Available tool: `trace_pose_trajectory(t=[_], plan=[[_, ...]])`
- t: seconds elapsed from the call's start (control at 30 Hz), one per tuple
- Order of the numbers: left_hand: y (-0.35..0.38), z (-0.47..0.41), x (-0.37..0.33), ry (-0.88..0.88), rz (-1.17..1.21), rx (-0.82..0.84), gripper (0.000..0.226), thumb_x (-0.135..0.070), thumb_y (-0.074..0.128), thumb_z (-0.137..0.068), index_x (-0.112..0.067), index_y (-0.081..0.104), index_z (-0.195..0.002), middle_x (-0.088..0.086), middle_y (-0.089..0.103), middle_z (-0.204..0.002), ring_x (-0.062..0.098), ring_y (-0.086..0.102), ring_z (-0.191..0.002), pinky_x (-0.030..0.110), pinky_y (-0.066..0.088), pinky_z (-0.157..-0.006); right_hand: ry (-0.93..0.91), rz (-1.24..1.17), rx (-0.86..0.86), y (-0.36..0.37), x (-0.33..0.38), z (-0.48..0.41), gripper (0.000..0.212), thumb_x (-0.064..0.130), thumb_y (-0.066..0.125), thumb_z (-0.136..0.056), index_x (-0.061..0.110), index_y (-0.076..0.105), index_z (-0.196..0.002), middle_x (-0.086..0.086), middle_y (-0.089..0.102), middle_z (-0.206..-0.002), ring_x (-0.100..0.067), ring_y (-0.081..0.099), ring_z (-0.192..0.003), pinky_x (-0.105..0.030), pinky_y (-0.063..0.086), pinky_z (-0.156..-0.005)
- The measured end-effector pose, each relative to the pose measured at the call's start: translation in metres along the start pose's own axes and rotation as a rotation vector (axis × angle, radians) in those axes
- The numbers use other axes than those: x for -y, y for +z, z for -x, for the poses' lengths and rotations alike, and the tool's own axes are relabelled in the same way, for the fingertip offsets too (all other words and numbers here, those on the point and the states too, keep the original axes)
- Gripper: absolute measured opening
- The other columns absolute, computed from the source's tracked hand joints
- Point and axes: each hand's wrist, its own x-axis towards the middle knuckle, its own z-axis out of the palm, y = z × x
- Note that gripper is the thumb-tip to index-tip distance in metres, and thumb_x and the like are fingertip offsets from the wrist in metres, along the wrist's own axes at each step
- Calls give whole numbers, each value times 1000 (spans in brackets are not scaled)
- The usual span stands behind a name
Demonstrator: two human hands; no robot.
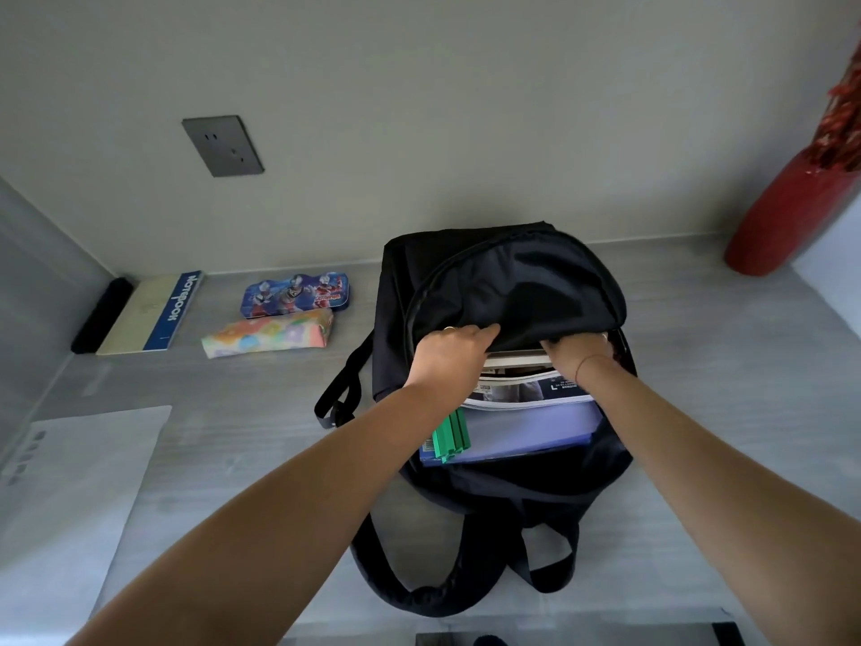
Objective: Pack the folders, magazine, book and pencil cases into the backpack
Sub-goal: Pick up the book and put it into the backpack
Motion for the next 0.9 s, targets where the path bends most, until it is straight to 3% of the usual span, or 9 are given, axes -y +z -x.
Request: trace_pose_trajectory(t=[0.1,0.2,0.4,0.47,0.53,0.63,0.73,0.8,0.9], plan=[[2,7,5,15,26,-11,45,-46,49,-92,-23,55,-130,3,61,-111,26,52,-109,36,38,-94,-65,42,-5,-15,-6,34,37,33,52,-90,9,62,-117,-15,57,-126,-35,51,-117,-38,44,-95],[1,21,15,-119,104,-211,51,-50,57,-86,-23,55,-128,3,50,-124,25,43,-119,39,30,-102,-62,-142,-253,-50,-15,58,19,19,53,-85,15,70,-90,-7,69,-94,-32,63,-93,-31,47,-76],[-1,41,33,-689,433,-308,69,-43,72,-77,-10,42,-129,11,45,-126,28,42,-120,41,34,-103,-345,-77,-510,-75,4,71,24,10,63,-77,9,64,-100,-15,58,-108,-35,53,-104,-37,40,-90],[6,51,32,-770,515,-320,57,-46,71,-76,-9,49,-113,9,50,-113,27,48,-111,40,38,-97,-407,-120,-404,-58,20,85,9,16,59,-78,14,63,-87,-9,62,-95,-31,58,-93,-34,45,-78],[14,63,29,-774,573,-261,47,-50,68,-78,-12,53,-101,4,53,-104,25,53,-102,39,44,-90,-373,21,-47,-27,33,104,22,35,51,-85,17,60,-78,-3,61,-78,-28,61,-82,-27,42,-60],[24,74,29,-732,544,-123,46,-49,72,-74,-14,54,-99,1,53,-104,22,52,-101,38,47,-87,-303,264,408,30,41,133,48,54,43,-90,9,55,-78,-5,55,-79,-26,57,-87,-29,40,-70],[27,77,32,-701,448,60,42,-40,78,-70,-18,52,-94,2,52,-108,23,49,-106,35,45,-86,-198,179,466,64,41,144,46,46,46,-91,14,36,-61,-1,40,-64,-19,46,-61,-27,39,-63],[26,80,36,-721,402,145,35,-35,76,-71,-19,52,-91,4,52,-111,26,50,-109,35,44,-82,-161,36,451,68,44,146,38,33,50,-91,12,43,-60,-4,45,-62,-16,44,-55,-25,41,-59],[26,85,40,-785,402,196,40,-39,71,-77,-11,57,-101,9,53,-117,30,52,-111,39,47,-85,-227,-97,460,71,48,152,24,18,56,-88,11,69,-107,-9,68,-110,-21,64,-99,-28,49,-92]])
